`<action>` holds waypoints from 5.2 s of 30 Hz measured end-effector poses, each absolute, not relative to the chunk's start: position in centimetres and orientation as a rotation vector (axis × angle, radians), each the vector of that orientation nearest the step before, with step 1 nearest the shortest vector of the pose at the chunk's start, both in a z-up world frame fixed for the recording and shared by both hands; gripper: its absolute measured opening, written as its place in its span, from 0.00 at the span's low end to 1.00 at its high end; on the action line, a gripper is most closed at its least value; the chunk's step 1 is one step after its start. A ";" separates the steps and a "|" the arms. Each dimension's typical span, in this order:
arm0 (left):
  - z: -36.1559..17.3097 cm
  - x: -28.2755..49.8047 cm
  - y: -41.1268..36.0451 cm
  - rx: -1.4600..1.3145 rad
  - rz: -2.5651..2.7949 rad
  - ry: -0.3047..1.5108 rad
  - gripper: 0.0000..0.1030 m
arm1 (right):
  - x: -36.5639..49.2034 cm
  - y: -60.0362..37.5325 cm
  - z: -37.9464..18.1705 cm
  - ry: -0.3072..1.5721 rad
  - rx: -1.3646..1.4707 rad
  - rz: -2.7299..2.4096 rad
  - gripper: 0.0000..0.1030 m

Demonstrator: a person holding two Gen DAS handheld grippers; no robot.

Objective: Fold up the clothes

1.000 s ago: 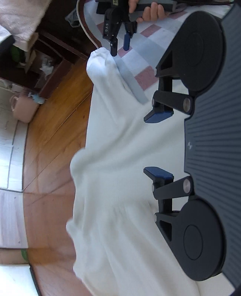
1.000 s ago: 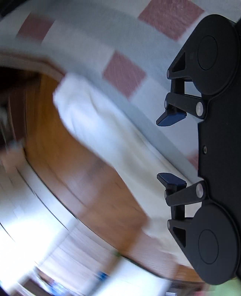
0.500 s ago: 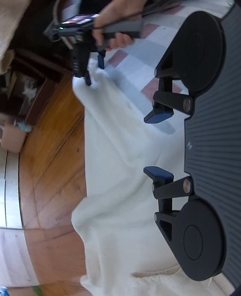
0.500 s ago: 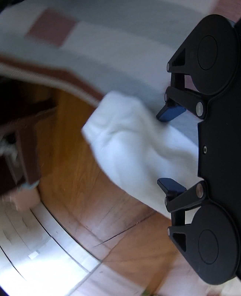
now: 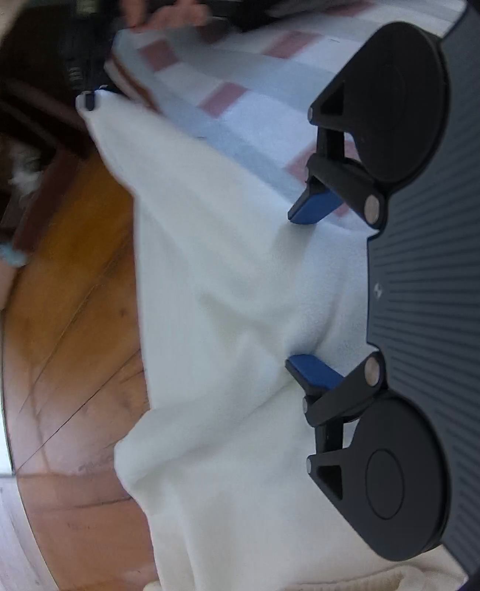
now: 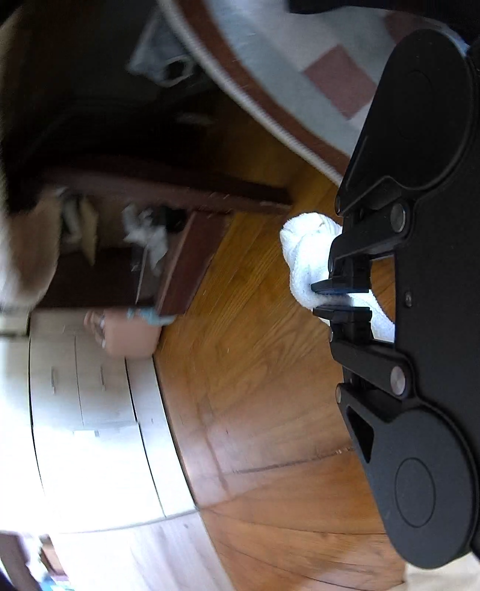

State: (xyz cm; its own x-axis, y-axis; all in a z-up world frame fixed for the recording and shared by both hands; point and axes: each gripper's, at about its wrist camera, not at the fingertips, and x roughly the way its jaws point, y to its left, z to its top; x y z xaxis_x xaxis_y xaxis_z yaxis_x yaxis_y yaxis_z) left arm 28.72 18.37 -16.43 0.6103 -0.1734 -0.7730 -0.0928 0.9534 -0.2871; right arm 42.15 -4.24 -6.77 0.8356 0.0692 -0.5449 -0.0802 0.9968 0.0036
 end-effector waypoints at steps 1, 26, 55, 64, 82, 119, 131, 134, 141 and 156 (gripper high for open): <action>-16.0 28.4 19.2 -0.362 -0.049 0.903 0.76 | 41.3 -3.9 -6.3 0.557 -0.032 0.102 0.06; -7.5 0.6 42.0 -0.836 0.576 0.482 0.77 | 15.7 30.3 -0.4 0.514 -0.196 1.212 0.24; -10.1 6.1 44.0 -0.537 0.540 0.521 0.13 | 22.1 16.2 -10.6 0.671 -0.383 0.625 0.17; -14.5 1.4 39.0 -0.461 0.700 0.678 0.26 | 19.4 15.1 -13.8 0.572 -0.575 0.516 0.49; -11.1 -1.5 43.2 -0.583 0.716 0.597 0.56 | 35.6 14.4 -8.7 1.034 0.219 0.776 0.67; -14.4 3.5 40.6 -0.595 0.566 0.696 0.29 | 19.5 14.0 -8.8 0.723 -0.400 0.783 0.57; -13.8 3.7 39.3 -0.532 0.581 0.759 0.36 | 21.1 13.8 -13.2 0.712 -0.504 0.597 0.13; -10.9 2.3 38.2 -0.462 0.624 0.799 0.57 | 20.0 14.3 -12.0 0.690 -0.538 0.570 0.34; -8.0 -8.4 36.6 -0.428 0.729 0.933 0.85 | 15.8 7.5 -6.6 0.959 -0.190 0.798 0.58; -13.6 -26.4 36.8 -1.111 0.585 1.253 0.85 | 9.3 -4.0 -10.9 1.344 0.183 0.751 0.58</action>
State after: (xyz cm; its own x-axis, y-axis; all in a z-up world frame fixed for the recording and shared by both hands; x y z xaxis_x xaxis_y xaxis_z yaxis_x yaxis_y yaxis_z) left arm -26.37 36.83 -13.55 0.2694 -0.2087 -0.9401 -0.8547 0.3980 -0.3333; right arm 9.35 -3.99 -10.87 0.0339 0.5846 -0.8106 -0.3839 0.7565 0.5295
